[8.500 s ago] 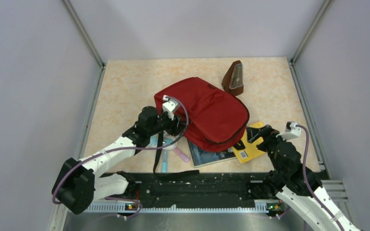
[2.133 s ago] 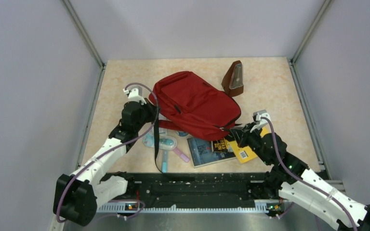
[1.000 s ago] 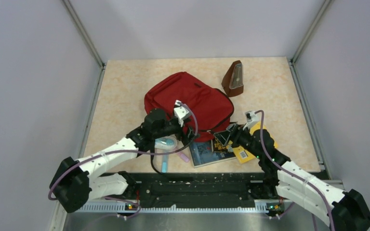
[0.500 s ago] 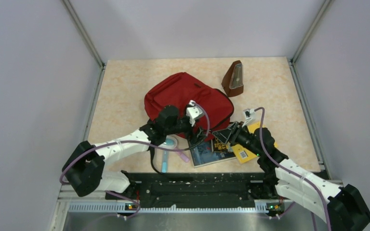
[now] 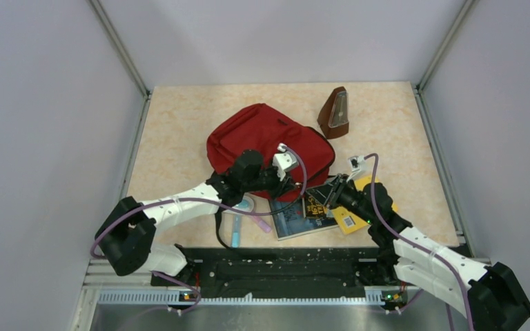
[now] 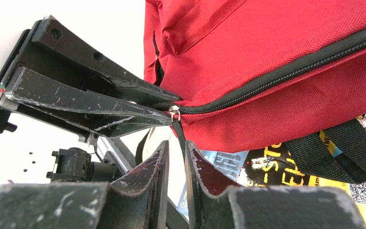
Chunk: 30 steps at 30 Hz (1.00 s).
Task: Pack the student bag
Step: Unzip the student bag at the center of the board.
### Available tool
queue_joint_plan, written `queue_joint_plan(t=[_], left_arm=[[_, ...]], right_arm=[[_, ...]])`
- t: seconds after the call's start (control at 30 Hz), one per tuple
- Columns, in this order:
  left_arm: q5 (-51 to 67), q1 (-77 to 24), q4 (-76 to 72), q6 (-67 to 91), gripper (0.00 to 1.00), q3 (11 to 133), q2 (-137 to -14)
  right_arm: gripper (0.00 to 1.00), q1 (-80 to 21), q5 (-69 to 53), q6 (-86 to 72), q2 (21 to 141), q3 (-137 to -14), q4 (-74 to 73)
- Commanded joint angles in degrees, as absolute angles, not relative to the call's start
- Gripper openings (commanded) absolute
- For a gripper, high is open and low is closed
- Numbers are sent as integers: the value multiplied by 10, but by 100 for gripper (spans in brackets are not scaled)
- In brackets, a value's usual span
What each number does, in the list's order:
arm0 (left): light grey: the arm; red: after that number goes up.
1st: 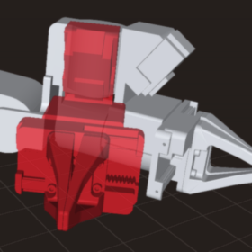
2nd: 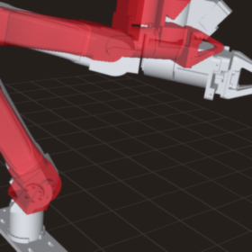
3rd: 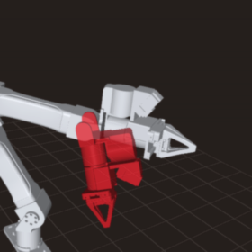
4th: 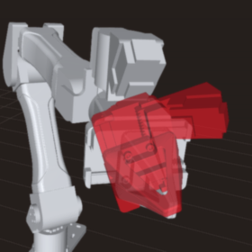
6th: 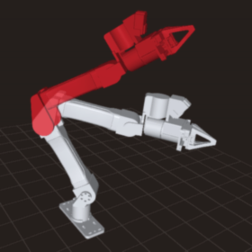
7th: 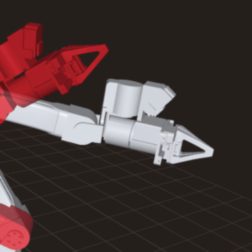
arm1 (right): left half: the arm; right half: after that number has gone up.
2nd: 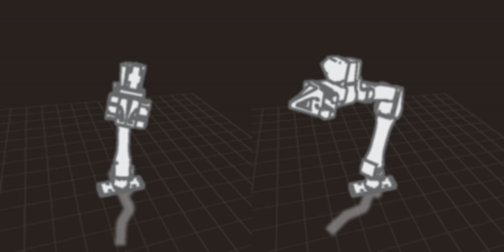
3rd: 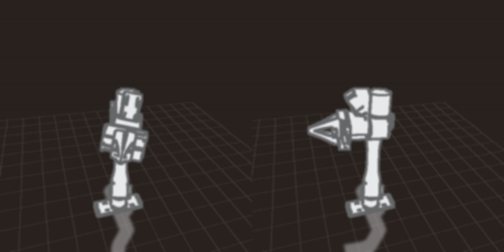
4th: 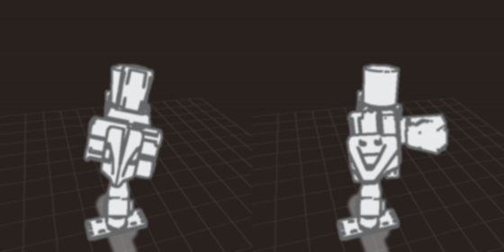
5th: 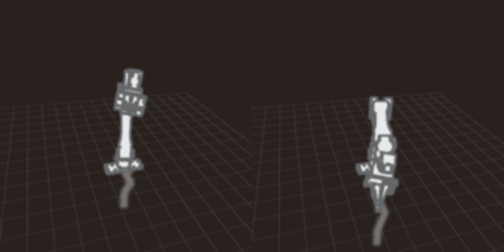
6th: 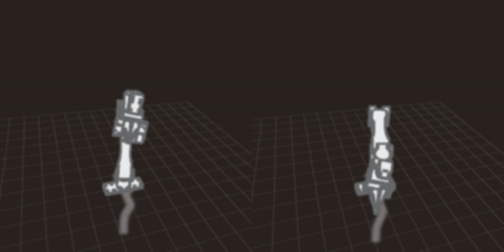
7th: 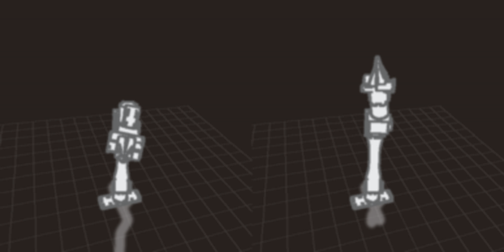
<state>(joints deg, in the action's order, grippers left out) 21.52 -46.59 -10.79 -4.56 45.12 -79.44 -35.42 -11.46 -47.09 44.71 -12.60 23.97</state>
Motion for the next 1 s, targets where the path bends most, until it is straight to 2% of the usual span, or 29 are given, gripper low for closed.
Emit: queue_joint_plan(t=[0.0, 0.17, 0.37, 0.67, 0.73, 0.77, 0.9, 0.97], left_arm=[[212, -469, -112, -42, 21, 459, -789], [214, -470, -112, -39, 0, 456, -784], [217, -473, -100, -39, 0, 461, -784], [218, -475, -103, -35, 0, 458, -780], [215, -475, -103, -36, 0, 458, -779], [212, -475, -102, -35, 0, 458, -777], [187, -476, -101, -37, 0, 448, -764], [170, -476, -101, -40, 0, 439, -749]], right_arm=[[19, -349, -101, -458, 448, -126, 250], [34, -349, -93, -443, 465, -130, 240], [49, -349, -101, -432, 475, -125, 256], [49, -349, -189, -400, 546, -151, 291], [44, -349, -204, -402, 566, -156, 306], [38, -349, -207, -404, 573, -158, 311], [1, -349, -181, -411, 582, -162, 304], [0, -349, -150, -416, 574, -161, 286]])
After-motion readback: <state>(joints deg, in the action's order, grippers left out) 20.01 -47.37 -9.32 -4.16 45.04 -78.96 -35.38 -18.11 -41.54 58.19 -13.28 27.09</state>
